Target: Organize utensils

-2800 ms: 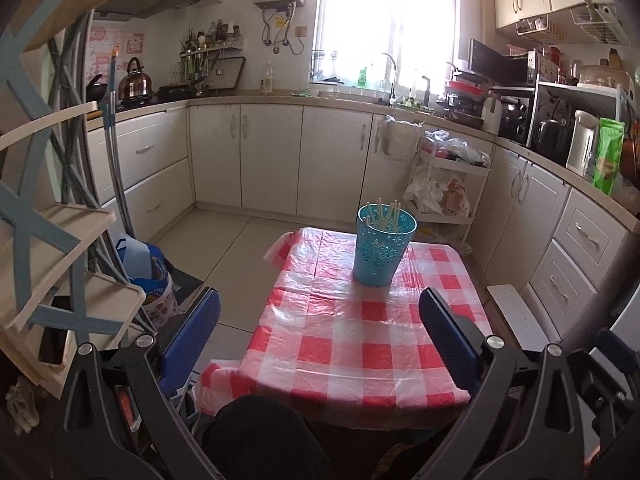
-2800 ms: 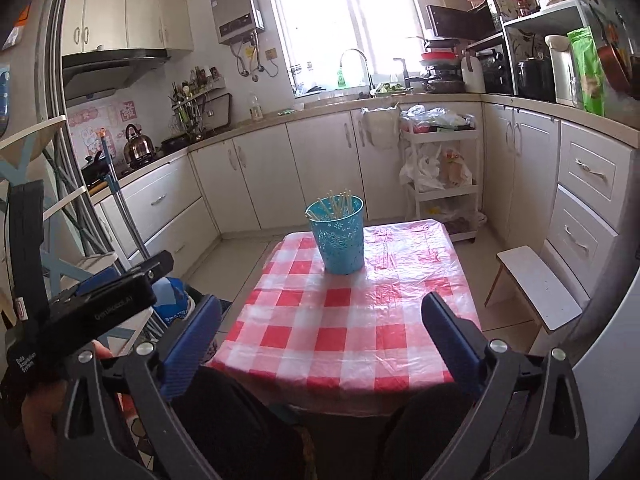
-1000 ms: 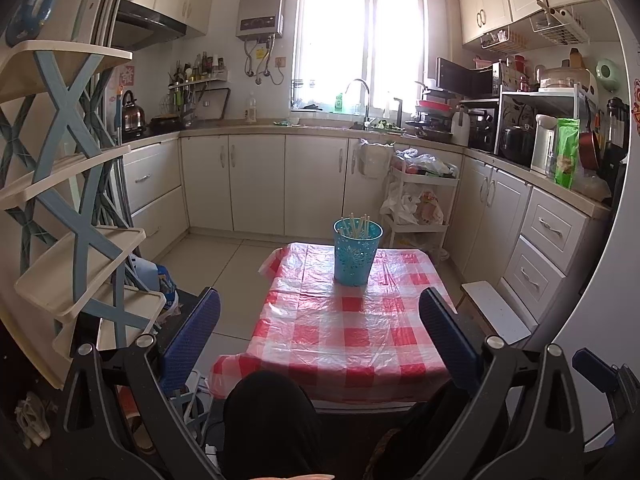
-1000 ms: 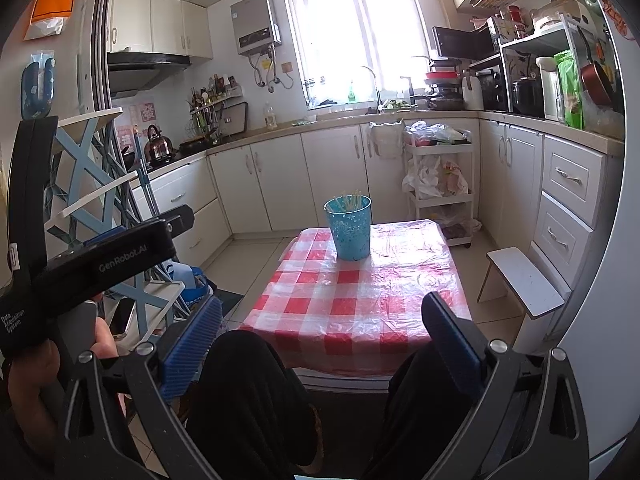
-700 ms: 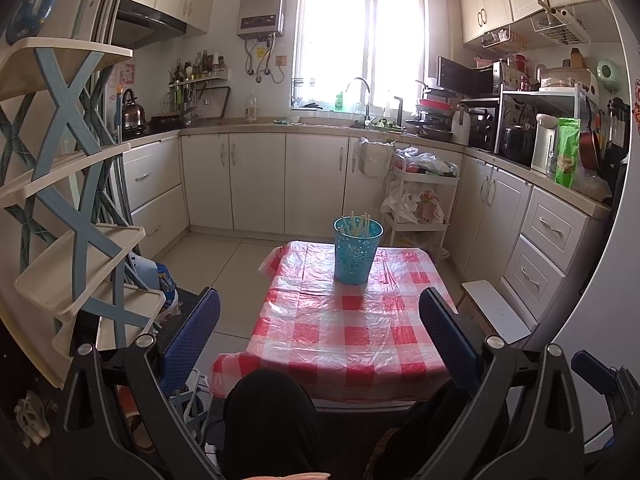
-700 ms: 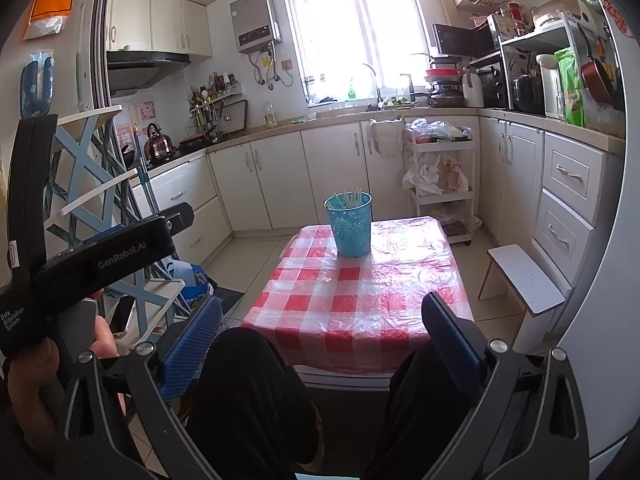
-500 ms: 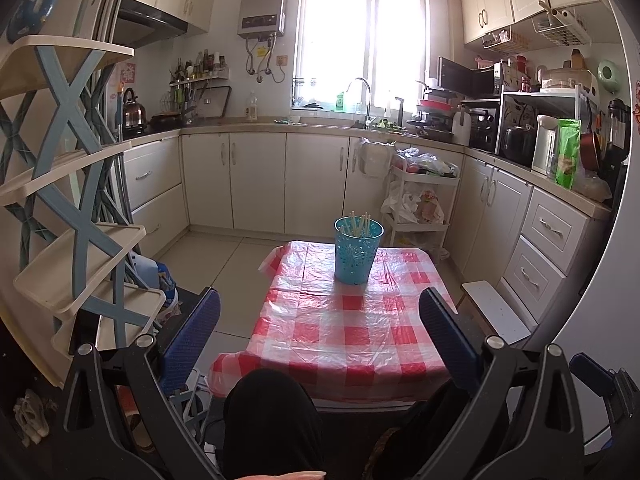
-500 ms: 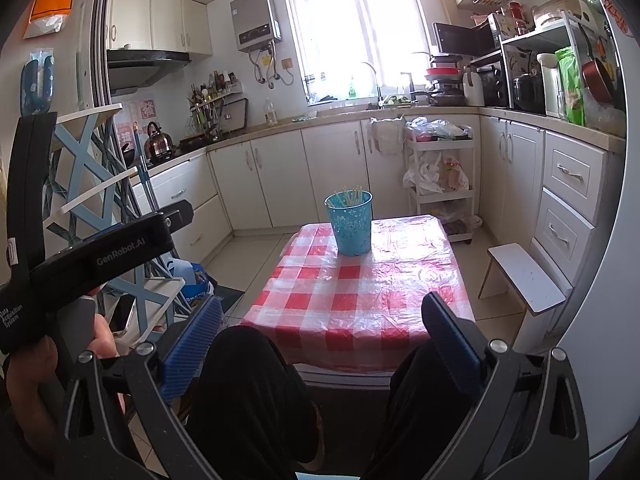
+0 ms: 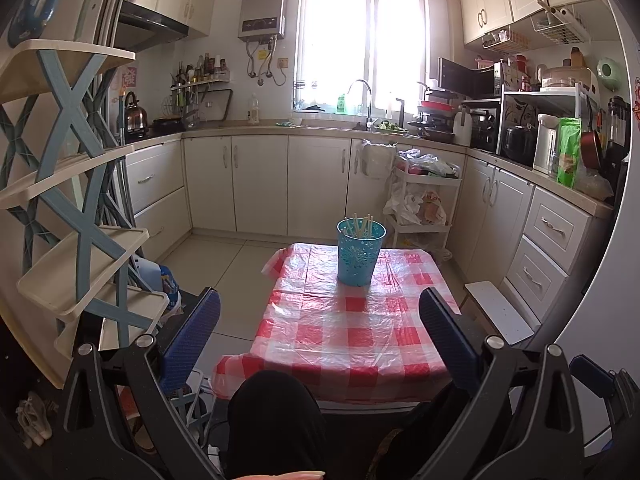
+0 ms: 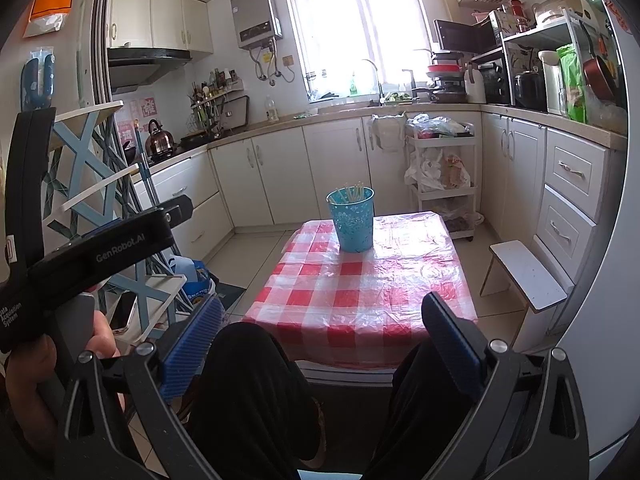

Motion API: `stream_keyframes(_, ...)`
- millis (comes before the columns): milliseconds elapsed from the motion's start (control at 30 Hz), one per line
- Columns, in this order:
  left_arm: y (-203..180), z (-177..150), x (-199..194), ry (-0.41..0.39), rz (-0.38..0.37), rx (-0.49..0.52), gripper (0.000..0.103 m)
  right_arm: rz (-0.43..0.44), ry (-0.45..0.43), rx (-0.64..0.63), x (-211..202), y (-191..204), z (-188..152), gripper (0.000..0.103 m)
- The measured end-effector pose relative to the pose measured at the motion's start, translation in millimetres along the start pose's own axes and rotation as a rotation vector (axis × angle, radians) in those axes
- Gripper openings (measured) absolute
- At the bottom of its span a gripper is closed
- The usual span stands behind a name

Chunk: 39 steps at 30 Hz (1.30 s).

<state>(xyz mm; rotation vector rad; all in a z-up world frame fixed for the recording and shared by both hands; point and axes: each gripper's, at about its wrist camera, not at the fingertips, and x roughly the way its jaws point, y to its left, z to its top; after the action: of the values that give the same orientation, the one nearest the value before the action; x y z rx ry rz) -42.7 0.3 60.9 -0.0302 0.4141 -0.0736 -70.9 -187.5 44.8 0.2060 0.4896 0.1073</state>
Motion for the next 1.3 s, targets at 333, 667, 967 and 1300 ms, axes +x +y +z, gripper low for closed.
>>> stream_keyframes(333,2,0,-2,-0.004,0.0,-0.005,0.096,0.0,0.002,0.0,0,1,0,0.096)
stream_keyframes(667,5,1,-1,0.002,-0.009,-0.022,0.096,0.003,0.007,-0.002,0,3,-5,0.096)
stream_keyframes(967,4,-7,5,0.006,-0.055,-0.003,0.096,0.003,0.01,0.002,-1,3,-6,0.096)
stream_keyframes(1300,11,-4,3,-0.013,0.002,-0.039,0.096,-0.012,0.0,-0.023,-5,5,-5,0.096)
